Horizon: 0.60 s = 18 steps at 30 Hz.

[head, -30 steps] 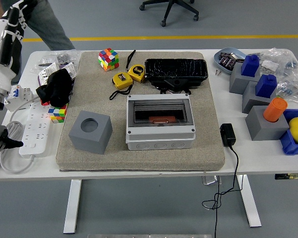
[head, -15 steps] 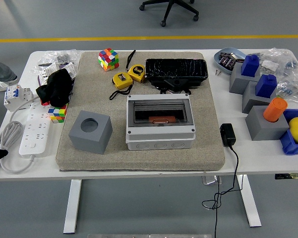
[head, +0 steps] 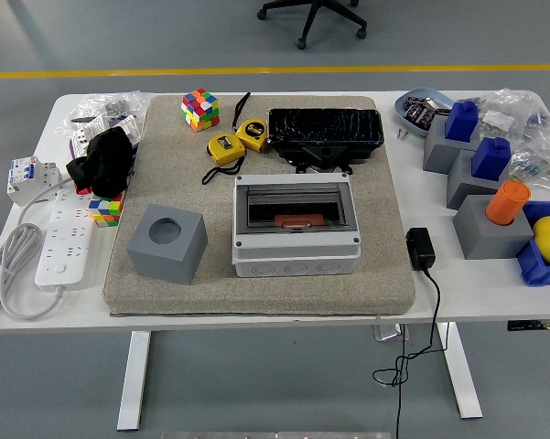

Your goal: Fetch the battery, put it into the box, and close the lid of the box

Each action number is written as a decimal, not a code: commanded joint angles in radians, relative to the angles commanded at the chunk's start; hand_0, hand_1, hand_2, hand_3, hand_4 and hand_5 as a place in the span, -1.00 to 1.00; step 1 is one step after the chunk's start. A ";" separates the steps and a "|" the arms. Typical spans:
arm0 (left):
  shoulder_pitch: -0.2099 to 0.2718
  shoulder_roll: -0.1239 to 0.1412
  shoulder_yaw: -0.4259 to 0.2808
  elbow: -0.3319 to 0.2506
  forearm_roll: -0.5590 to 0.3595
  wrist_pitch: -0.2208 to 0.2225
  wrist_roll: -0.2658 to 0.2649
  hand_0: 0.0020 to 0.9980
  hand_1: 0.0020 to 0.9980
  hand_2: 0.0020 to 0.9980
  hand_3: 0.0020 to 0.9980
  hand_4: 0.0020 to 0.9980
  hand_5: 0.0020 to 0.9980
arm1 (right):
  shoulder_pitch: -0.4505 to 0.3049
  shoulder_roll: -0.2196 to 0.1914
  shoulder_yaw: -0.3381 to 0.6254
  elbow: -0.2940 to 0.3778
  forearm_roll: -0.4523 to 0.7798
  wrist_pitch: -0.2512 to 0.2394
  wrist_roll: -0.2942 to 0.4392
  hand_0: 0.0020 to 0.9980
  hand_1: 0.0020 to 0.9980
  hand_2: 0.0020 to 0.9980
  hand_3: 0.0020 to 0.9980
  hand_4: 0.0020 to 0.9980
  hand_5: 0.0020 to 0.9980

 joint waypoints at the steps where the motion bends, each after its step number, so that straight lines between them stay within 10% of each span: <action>1: 0.001 0.000 0.002 -0.002 0.017 -0.003 0.002 0.68 0.75 0.69 0.68 1.00 1.00 | 0.000 0.000 0.000 0.000 0.000 0.002 -0.001 1.00 0.92 0.88 0.99 1.00 1.00; 12: -0.003 0.004 0.002 0.021 -0.215 -0.200 0.023 0.83 0.86 0.72 0.70 1.00 1.00 | 0.007 -0.003 -0.009 0.001 0.006 0.025 -0.008 1.00 0.92 0.87 0.98 1.00 1.00; 18: -0.005 0.000 -0.001 0.017 -0.219 -0.208 0.045 0.99 0.92 0.70 0.58 1.00 1.00 | 0.011 -0.003 -0.004 0.000 0.004 0.032 -0.011 1.00 0.92 0.86 0.96 1.00 1.00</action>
